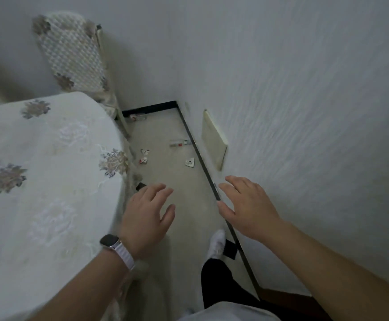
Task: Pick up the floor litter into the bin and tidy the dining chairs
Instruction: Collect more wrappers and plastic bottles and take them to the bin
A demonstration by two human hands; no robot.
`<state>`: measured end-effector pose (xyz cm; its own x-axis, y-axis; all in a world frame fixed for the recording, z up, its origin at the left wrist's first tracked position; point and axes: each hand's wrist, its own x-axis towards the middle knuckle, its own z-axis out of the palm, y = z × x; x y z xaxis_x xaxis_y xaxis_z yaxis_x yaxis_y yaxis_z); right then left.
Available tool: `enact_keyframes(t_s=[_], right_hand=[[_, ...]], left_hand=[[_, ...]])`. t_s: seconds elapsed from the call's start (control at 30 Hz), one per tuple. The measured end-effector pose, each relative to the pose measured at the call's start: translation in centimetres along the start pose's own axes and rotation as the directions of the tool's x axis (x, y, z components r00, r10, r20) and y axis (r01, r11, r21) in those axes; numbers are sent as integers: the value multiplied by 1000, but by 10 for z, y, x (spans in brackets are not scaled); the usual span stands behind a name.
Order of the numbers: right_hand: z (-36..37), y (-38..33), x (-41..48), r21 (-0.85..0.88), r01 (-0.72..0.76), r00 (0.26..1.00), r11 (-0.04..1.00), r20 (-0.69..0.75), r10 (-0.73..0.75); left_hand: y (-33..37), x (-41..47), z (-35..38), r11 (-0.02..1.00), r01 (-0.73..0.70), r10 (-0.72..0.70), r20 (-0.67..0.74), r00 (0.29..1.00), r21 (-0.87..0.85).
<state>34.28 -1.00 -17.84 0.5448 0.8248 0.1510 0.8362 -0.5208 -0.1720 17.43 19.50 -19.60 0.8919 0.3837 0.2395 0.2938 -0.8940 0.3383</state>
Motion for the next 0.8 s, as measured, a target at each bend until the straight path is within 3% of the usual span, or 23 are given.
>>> enact_keyframes(t_s=[0.27,0.43,0.5,0.8], right_hand=[[64,75,174,99,-2,993,995,121,-10],[79,107,268,95,15,986,995,165,-31],[83,112,302,128,14,974,992,224,-42],[110,114,426,125,71,972,990,212,-96]], left_hand=[[-55,155,35,992,96,-103,86,991,83],[-85,249,39,987,85,-92,42,995,137],[-98,274,37,979,121,-133,61,989,167],[-178,347,48,968,201,-210,42,977,148]])
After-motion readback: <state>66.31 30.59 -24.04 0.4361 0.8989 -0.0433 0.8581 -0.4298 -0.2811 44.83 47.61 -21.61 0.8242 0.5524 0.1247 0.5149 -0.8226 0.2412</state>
